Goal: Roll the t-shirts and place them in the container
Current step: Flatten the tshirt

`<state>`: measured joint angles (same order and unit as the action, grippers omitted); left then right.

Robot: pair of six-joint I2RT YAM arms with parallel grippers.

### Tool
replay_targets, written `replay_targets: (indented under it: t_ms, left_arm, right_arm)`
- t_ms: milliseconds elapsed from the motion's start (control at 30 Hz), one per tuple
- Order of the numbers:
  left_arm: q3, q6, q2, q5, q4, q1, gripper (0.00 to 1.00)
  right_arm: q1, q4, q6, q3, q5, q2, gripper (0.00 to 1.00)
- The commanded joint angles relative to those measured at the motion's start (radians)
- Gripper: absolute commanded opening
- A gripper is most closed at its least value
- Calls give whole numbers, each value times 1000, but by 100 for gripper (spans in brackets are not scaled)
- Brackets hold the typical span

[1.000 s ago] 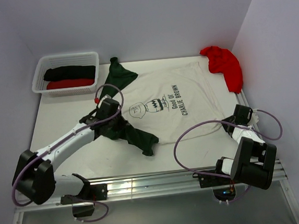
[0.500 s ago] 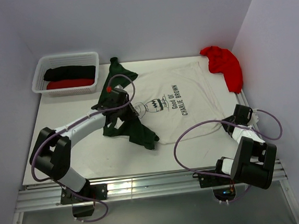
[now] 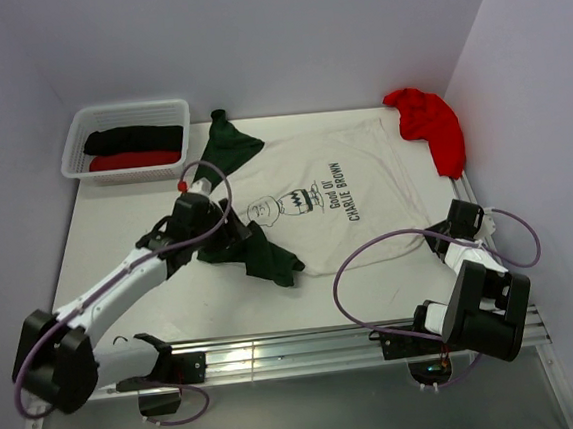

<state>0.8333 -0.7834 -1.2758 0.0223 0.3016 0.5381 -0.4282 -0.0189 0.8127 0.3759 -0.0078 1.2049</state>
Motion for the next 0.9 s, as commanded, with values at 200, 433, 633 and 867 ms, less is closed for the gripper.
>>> replay_targets:
  t_ms: [200, 433, 633, 867]
  left_arm:
    - [-398, -83, 233, 137, -194, 2, 65]
    - [-390, -65, 133, 91, -254, 31, 68]
    - [-356, -51, 49, 22, -286, 74, 65]
    - [-339, -37, -33, -18, -292, 100, 60]
  right_arm:
    - [9, -27, -20, 17, -11, 21, 0]
    - [12, -27, -23, 14, -14, 19, 0]
    - [12, -26, -26, 14, -17, 19, 0]
    - [12, -21, -29, 15, -24, 25, 0]
